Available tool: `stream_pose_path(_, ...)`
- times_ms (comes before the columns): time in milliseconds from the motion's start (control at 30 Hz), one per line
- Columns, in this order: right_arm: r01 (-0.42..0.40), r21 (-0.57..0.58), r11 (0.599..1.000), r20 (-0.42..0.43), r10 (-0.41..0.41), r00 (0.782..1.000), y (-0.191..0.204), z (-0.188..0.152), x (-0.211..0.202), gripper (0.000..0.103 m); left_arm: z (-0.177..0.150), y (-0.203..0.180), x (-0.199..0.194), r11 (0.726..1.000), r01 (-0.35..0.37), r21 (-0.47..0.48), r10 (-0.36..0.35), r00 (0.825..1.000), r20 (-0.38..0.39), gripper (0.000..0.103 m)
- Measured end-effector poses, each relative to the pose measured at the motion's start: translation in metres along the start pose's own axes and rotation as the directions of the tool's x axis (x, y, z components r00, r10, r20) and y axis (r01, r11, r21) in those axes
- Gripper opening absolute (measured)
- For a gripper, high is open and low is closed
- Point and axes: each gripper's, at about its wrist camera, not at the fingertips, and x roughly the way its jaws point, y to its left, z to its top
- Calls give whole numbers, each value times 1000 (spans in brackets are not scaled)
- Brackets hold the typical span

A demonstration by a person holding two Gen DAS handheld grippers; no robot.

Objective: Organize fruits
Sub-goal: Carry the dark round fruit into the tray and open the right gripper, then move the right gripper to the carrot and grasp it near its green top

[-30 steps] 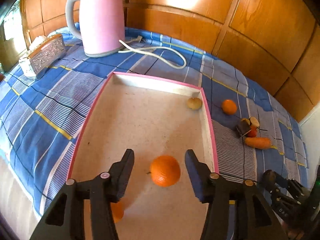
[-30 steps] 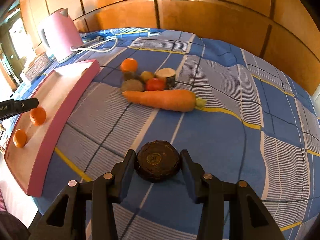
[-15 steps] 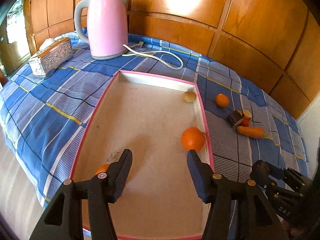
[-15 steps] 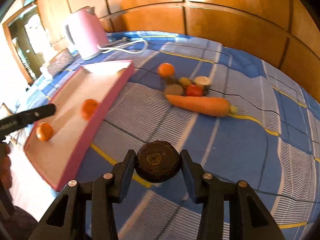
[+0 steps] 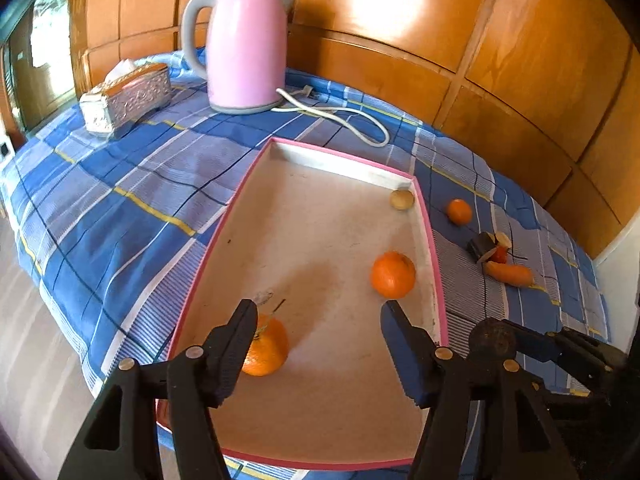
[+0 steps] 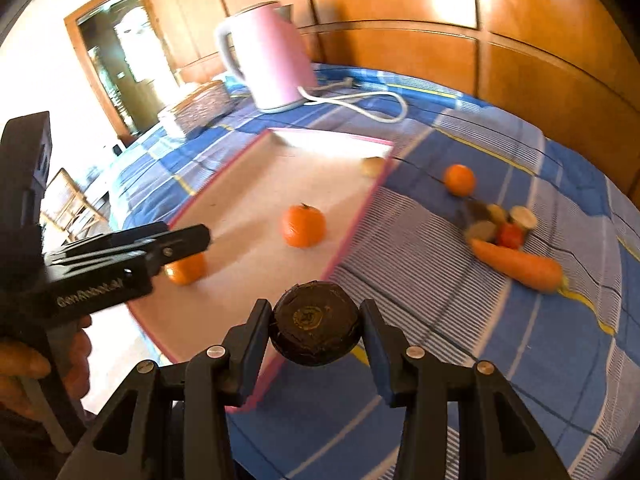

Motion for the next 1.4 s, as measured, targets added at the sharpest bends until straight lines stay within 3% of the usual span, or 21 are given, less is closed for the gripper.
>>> stream_pose_path(267, -25, -50, 998, -22, 24, 999, 23, 18, 19, 46, 3, 23, -5, 997, -23, -72, 25, 999, 23, 67)
stream_pose_path(433, -69, -28, 997, -48, 67, 997, 31, 27, 37, 47, 3, 28, -6, 997, -32, -71, 34, 999, 23, 67)
stream_pose_path(600, -58, 11, 998, -48, 59, 997, 29, 22, 41, 47, 1, 25, -3, 998, -32, -60, 33, 999, 11, 67)
stream_pose_path(1400, 30, 246, 969, 47, -43, 998, -50, -10, -10, 47, -4, -31, -12, 994, 35, 106, -36, 999, 7, 67)
